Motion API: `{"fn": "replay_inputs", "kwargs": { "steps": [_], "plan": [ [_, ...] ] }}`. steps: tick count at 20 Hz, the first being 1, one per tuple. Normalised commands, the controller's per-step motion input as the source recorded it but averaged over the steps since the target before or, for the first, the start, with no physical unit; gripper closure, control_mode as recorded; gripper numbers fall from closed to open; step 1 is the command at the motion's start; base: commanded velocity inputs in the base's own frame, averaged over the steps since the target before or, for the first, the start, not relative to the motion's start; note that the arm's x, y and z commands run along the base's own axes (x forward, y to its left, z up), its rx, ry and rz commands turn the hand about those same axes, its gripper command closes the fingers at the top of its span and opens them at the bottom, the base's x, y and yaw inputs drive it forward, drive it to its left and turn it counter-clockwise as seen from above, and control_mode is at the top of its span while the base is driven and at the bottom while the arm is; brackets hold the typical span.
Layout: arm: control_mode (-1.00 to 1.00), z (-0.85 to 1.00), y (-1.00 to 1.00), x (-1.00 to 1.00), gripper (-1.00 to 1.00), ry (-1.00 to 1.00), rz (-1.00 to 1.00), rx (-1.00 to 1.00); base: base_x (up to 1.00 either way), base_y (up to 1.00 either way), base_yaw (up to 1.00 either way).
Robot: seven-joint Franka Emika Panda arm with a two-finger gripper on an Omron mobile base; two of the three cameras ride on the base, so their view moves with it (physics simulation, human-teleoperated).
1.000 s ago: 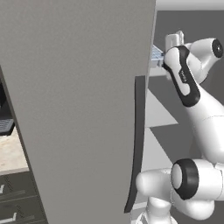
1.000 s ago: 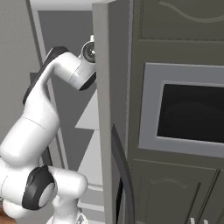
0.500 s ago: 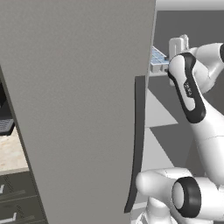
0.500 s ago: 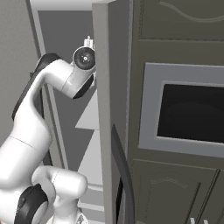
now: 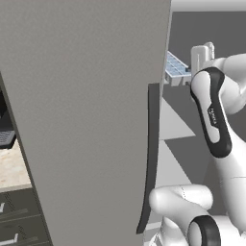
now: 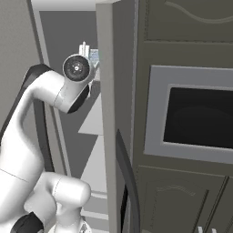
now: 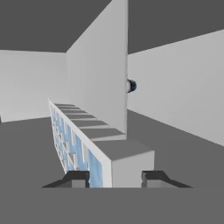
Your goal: Open the freezer door, pick up the ice cube tray from the freezer, and place it on the dining counter.
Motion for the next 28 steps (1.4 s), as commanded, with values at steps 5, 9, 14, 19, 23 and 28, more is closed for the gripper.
{"fn": "replay_inputs", "kwargs": {
  "steps": [5,9,14,19,23,28],
  "plan": [
    [-1.00,0.05,0.06,-0.50,1.00,0.00,-0.03,0.00,0.00,0.00,0.00],
    [-1.00,0.07,0.06,-0.54,1.00,0.01,-0.02,0.00,0.00,0.00,0.00],
    [-1.00,0.14,0.04,-0.52,1.00,0.02,-0.01,0.01,0.00,0.00,0.00],
    [-1.00,0.10,0.09,-0.52,1.00,0.05,-0.01,0.00,0.00,0.00,0.00],
    [-1.00,0.06,0.03,-0.56,1.00,0.06,0.00,0.01,0.00,0.00,0.00],
    [-1.00,0.01,0.00,-0.64,1.00,0.01,0.00,0.02,0.00,0.00,0.00]
  ]
}}
